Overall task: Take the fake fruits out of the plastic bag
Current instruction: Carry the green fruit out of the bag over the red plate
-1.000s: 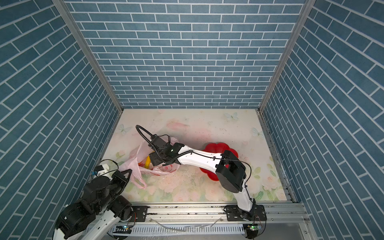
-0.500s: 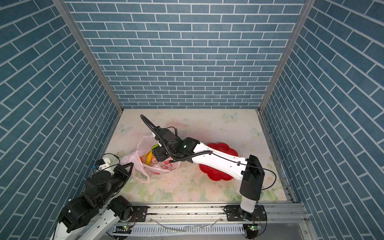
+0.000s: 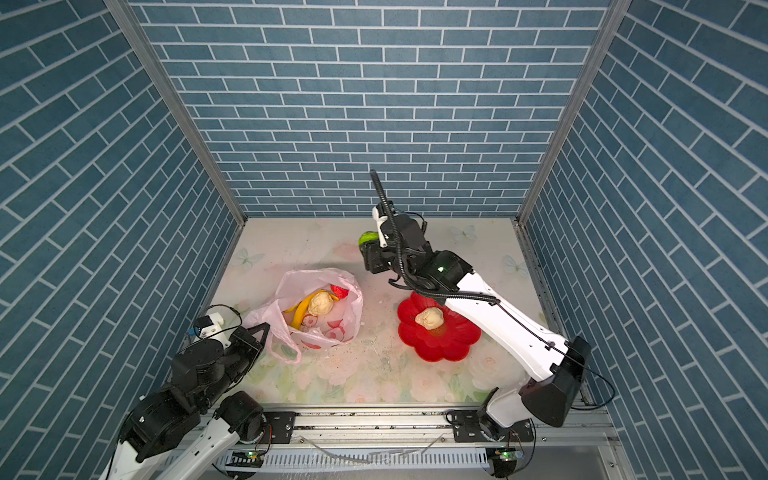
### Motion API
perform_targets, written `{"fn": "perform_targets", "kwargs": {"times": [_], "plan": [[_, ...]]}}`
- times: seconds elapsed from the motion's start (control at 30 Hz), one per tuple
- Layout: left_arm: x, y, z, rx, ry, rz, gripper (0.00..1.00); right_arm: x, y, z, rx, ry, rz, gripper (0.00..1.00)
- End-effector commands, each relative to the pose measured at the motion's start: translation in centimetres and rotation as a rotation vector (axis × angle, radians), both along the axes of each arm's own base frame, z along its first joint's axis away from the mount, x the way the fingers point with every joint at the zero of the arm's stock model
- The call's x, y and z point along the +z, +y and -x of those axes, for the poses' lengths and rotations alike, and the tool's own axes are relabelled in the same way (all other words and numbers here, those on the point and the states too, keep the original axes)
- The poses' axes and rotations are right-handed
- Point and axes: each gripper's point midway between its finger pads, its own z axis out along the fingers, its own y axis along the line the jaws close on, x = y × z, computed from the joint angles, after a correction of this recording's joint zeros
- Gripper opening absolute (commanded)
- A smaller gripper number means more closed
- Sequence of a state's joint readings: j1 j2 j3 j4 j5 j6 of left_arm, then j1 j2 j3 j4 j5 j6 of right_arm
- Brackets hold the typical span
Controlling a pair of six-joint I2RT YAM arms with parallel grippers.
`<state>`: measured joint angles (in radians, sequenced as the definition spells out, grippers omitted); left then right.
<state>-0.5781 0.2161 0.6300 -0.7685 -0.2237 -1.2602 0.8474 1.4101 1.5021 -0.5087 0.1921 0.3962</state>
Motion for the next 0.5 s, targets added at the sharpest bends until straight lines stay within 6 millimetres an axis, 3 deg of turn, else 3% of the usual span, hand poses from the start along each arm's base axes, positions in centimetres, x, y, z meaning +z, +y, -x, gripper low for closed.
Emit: {"fn": "perform_targets", "kwargs": {"times": [0.0, 0.2, 0.3, 0.47], "plan": [[-0.8, -0.2, -0.2, -0.008, 0.013, -0.02, 0.0, -5.8, -5.2, -0.6, -0.145, 0.099, 0.13, 0.3], [-1.1, -0.5, -0.3, -0.019, 0.025, -0.017, 0.0, -15.8, -12.3, 0.2, -0.341, 0.28, 0.256, 0.3], [-1.3, -0.6, -0.4, -0.023, 0.03, -0.02, 0.0, -19.2, -14.5, 0.6, -0.403, 0.339, 0.286, 0.3], [-1.5, -0.9, -0.4, -0.036, 0.039, -0.024, 0.0, -22.1, -16.2, 0.8, -0.45, 0.401, 0.32, 0.31]]}}
